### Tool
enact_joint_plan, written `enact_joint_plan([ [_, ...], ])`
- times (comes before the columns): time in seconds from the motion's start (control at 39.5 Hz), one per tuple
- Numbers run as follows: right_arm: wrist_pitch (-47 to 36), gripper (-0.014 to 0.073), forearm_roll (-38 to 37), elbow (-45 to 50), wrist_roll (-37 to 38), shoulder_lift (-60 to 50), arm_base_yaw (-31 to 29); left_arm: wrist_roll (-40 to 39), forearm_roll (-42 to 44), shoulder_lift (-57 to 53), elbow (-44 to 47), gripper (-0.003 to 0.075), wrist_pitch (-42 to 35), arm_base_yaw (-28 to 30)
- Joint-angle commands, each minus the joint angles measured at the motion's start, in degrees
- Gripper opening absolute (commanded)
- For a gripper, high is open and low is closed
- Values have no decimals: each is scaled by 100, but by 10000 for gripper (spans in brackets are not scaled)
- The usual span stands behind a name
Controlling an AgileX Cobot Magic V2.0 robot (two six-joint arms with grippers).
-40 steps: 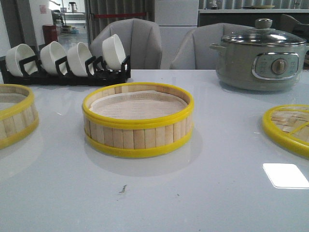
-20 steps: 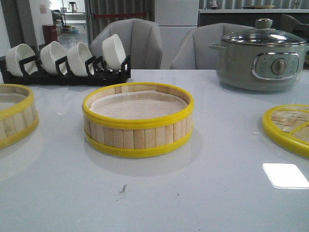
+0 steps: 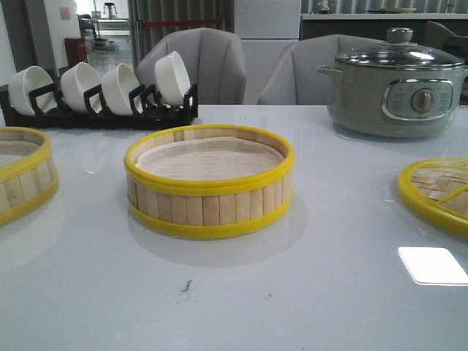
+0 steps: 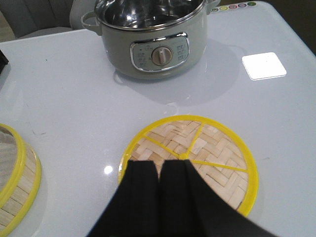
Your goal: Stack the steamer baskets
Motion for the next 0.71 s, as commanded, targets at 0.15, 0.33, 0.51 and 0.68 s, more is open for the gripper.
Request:
enact_joint_plan([
  [0.15, -562, 21, 31, -244, -31, -1, 6, -71, -45, -103, -220, 85, -460, -28],
  [0.33, -639, 21, 507, -258, 177, -6, 6, -71, -45, -103, -220, 85, -379, -28],
  [0.51, -102, 73, 836, -342, 30, 64, 6, -71, -45, -103, -220, 85, -458, -28],
  [0.68, -274, 422, 508, -342, -488, 92, 6, -71, -461, -103, -220, 85, -411, -28],
])
